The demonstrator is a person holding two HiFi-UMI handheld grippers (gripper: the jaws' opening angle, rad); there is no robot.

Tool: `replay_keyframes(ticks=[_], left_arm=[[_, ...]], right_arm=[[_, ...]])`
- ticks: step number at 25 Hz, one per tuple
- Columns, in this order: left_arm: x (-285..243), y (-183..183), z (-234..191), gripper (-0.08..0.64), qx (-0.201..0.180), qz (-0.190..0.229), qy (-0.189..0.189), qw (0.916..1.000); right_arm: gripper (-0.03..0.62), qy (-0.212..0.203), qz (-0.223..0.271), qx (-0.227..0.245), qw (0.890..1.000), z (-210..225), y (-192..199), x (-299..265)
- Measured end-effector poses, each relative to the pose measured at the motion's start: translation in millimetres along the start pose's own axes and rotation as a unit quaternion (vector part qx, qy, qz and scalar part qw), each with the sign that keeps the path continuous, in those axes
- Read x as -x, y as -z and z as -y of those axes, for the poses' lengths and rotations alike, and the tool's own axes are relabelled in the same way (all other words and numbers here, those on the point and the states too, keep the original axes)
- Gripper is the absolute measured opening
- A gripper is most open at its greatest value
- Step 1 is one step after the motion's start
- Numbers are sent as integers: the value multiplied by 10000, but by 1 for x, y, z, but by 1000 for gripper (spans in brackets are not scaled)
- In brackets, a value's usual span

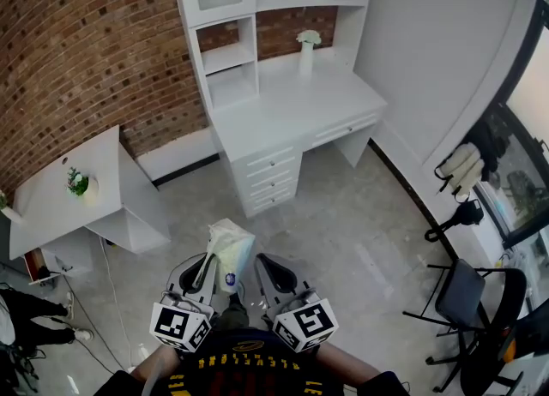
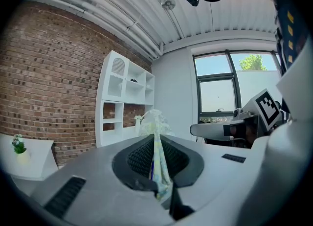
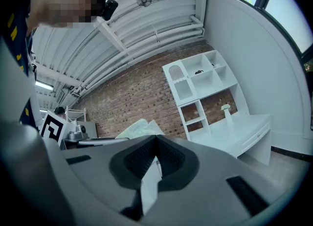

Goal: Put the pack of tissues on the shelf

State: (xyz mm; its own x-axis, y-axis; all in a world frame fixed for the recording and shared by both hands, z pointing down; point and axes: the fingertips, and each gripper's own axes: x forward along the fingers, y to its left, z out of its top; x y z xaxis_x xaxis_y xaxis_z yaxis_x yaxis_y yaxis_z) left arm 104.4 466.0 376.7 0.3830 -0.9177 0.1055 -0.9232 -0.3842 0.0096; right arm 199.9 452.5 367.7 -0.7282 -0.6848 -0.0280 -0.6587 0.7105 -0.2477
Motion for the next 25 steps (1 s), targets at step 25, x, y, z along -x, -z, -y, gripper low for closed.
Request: replay_keyframes(ticks=[25], left_arm=[[-116, -8, -200, 14, 223, -14, 833, 9963]], right_arm=[[6, 1042, -10, 89, 9945, 34, 7, -204]])
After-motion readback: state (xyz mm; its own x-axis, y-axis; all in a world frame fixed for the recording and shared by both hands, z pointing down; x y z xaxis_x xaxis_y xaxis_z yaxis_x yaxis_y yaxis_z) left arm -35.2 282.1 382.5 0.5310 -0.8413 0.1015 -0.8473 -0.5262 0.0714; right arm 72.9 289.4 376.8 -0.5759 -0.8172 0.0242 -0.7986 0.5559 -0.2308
